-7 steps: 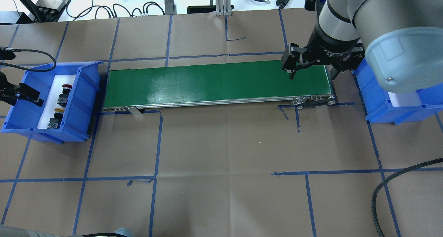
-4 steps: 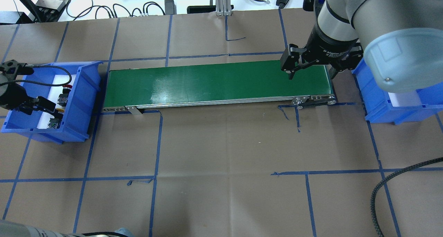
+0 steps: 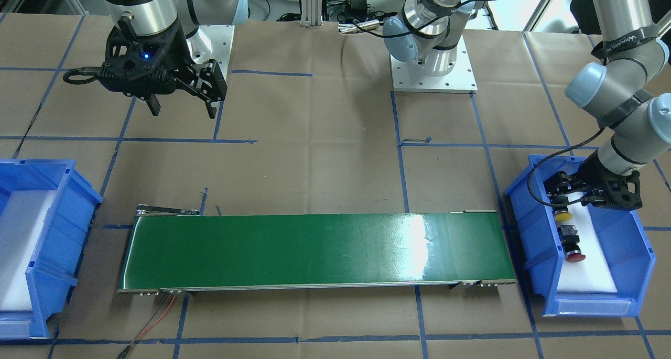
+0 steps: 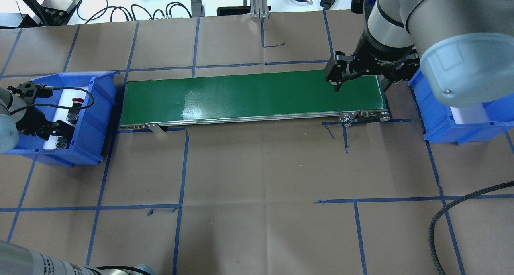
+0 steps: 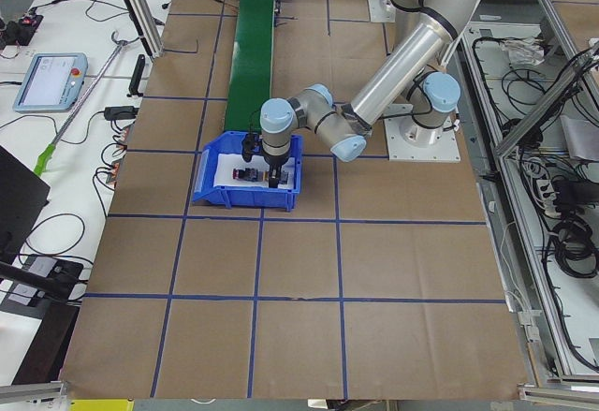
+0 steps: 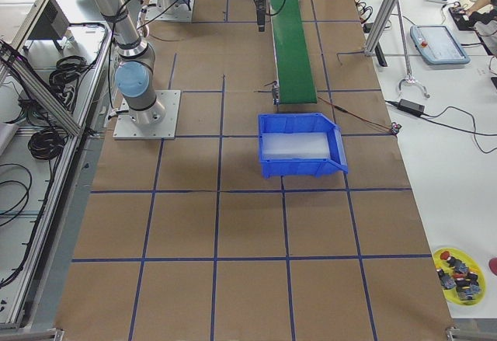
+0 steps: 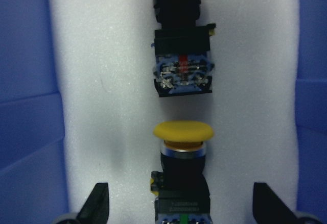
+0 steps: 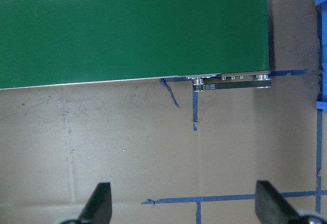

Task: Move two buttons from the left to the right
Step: 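Lower the left gripper into the bin and grasp the yellow-capped button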

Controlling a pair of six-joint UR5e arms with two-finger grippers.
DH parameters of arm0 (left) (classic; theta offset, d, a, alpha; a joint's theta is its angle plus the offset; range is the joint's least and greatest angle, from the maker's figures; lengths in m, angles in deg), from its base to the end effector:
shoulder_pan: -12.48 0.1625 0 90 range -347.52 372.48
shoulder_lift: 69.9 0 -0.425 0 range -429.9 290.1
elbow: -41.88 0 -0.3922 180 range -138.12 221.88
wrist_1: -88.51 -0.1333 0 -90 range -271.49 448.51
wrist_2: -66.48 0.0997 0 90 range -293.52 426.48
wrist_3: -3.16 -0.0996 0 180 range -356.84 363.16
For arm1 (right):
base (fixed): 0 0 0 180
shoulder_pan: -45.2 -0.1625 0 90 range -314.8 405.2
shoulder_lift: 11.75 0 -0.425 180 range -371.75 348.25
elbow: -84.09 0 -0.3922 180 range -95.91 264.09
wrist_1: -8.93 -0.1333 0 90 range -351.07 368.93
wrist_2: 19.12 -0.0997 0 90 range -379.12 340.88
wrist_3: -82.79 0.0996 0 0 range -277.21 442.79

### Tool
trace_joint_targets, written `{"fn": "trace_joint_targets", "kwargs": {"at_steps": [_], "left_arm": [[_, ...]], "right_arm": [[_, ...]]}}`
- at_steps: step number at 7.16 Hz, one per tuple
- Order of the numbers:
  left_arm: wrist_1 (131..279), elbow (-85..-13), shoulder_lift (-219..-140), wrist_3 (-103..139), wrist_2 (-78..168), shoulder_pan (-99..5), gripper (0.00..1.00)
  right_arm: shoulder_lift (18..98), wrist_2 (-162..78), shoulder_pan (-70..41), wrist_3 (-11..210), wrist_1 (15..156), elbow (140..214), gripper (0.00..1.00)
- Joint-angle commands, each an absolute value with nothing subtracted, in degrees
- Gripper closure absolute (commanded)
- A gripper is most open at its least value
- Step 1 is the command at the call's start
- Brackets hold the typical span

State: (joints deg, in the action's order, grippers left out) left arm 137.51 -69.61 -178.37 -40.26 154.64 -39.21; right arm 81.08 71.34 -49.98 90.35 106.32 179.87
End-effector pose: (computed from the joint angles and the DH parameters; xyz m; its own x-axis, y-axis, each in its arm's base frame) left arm 0.2256 -0.5058 0.2160 -0.9959 0.0895 0.0108 0.0891 0.9954 -0.0352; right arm 0.1751 -0.4639 0.4752 -0.9991 0.0418 -0.0023 0.0418 0.9961 -0.0778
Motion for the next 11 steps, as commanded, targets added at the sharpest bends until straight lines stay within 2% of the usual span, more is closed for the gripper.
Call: {"fn": "trace_joint_targets", "kwargs": {"at_steps": [1,2,3,4,6,8,11], "left_arm": [[137.3,-69.6,-179.9,-40.3,154.6,-39.2,0.01],[137.3,-69.5,-180.5,-40.3,155.0,-39.2,0.20],[137.4,-69.1,-180.1,-40.2,155.2,-39.2,0.54],[137.5,-69.0,-179.7,-38.7,155.0,-39.4,0.84],[138.1,-68.6,-178.5,-38.3,154.8,-39.5,1.00],[141.7,-66.1,-175.2,-38.7,154.7,-39.6,1.00],[162.3,-51.5,-173.7,-36.8,154.6,-40.8,1.00]], "right_arm": [[81.2,71.3,-50.0,90.4,106.4,179.9,0.00],[81.2,71.4,-50.0,90.4,106.4,179.8,0.00],[81.2,71.4,-50.0,90.3,106.3,180.0,0.00],[81.2,71.4,-49.9,90.3,106.3,179.6,0.00],[81.2,71.4,-49.9,90.2,106.4,179.5,0.00],[81.2,71.5,-49.8,90.3,106.4,179.5,0.00],[81.2,71.3,-49.8,90.3,106.2,179.5,0.00]]}}
